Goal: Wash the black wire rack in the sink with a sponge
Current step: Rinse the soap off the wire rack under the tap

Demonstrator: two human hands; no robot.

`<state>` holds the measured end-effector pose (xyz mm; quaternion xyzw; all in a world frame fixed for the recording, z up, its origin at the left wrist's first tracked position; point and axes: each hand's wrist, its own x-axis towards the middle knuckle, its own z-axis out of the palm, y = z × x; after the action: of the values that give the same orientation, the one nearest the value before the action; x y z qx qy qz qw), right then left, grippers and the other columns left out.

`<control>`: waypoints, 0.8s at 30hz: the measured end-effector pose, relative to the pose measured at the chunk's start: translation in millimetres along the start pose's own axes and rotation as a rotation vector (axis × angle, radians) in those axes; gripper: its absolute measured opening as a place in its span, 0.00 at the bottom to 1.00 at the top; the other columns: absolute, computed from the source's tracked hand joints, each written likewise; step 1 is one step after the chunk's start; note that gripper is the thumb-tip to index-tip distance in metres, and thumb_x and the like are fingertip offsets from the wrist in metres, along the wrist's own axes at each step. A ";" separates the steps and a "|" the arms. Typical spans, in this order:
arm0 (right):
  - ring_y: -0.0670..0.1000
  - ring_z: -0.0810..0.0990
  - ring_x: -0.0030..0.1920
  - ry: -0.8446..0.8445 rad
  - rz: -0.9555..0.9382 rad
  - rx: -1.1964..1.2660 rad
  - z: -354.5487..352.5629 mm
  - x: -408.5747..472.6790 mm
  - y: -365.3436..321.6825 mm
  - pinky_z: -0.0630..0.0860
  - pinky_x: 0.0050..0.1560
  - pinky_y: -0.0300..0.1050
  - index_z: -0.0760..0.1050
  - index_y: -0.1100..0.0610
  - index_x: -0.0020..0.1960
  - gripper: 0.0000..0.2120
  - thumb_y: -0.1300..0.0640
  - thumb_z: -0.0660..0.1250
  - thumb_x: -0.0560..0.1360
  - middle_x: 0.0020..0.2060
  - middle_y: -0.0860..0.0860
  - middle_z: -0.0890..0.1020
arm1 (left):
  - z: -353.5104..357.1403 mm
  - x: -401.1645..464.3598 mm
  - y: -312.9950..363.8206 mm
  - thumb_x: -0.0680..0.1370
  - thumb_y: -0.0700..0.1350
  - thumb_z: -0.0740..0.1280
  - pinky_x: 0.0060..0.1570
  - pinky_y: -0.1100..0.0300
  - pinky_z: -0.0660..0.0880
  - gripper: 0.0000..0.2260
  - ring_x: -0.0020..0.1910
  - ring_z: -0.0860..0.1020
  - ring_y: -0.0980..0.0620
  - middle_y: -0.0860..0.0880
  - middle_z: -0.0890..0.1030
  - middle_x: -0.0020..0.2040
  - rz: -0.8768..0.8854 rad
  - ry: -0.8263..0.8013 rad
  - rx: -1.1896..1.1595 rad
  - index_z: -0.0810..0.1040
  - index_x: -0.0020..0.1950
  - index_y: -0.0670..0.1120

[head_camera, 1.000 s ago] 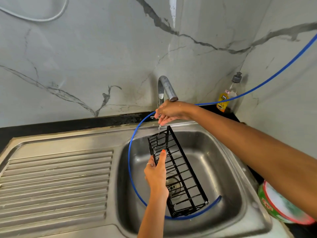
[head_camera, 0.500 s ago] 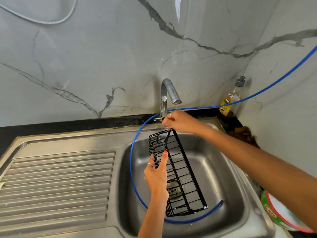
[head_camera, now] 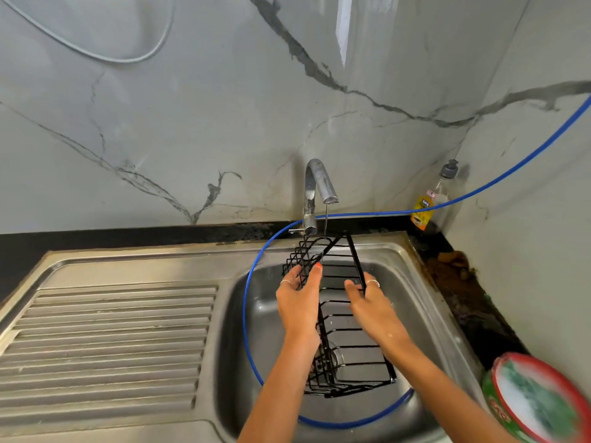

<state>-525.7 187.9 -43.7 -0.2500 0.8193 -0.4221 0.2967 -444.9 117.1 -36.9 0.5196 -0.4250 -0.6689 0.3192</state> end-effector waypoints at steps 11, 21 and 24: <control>0.56 0.53 0.76 -0.332 0.197 0.370 -10.5 -13.5 22.8 0.55 0.70 0.66 0.41 0.45 0.77 0.51 0.46 0.74 0.68 0.77 0.51 0.51 | -4.9 -6.4 43.7 0.75 0.63 0.62 0.52 0.48 0.65 0.19 0.57 0.71 0.45 0.55 0.83 0.52 -0.177 -0.248 0.071 0.77 0.59 0.54; 0.59 0.78 0.54 -0.277 0.432 0.547 -6.9 -19.1 33.3 0.79 0.45 0.59 0.70 0.51 0.63 0.29 0.47 0.75 0.65 0.64 0.57 0.72 | 13.4 -10.6 59.7 0.75 0.60 0.65 0.51 0.43 0.64 0.18 0.58 0.66 0.42 0.55 0.79 0.60 -0.154 -0.429 0.266 0.76 0.62 0.53; 0.58 0.78 0.52 -0.192 0.398 0.595 -7.0 -16.6 30.9 0.79 0.45 0.58 0.73 0.52 0.57 0.19 0.49 0.71 0.69 0.57 0.57 0.75 | 18.3 -3.0 65.2 0.78 0.56 0.63 0.52 0.43 0.69 0.19 0.59 0.68 0.44 0.52 0.78 0.61 -0.082 -0.495 0.390 0.72 0.67 0.51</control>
<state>-523.9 218.7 -61.8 -0.0270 0.6617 -0.5505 0.5084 -462.8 95.7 24.8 0.4092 -0.5886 -0.6934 0.0731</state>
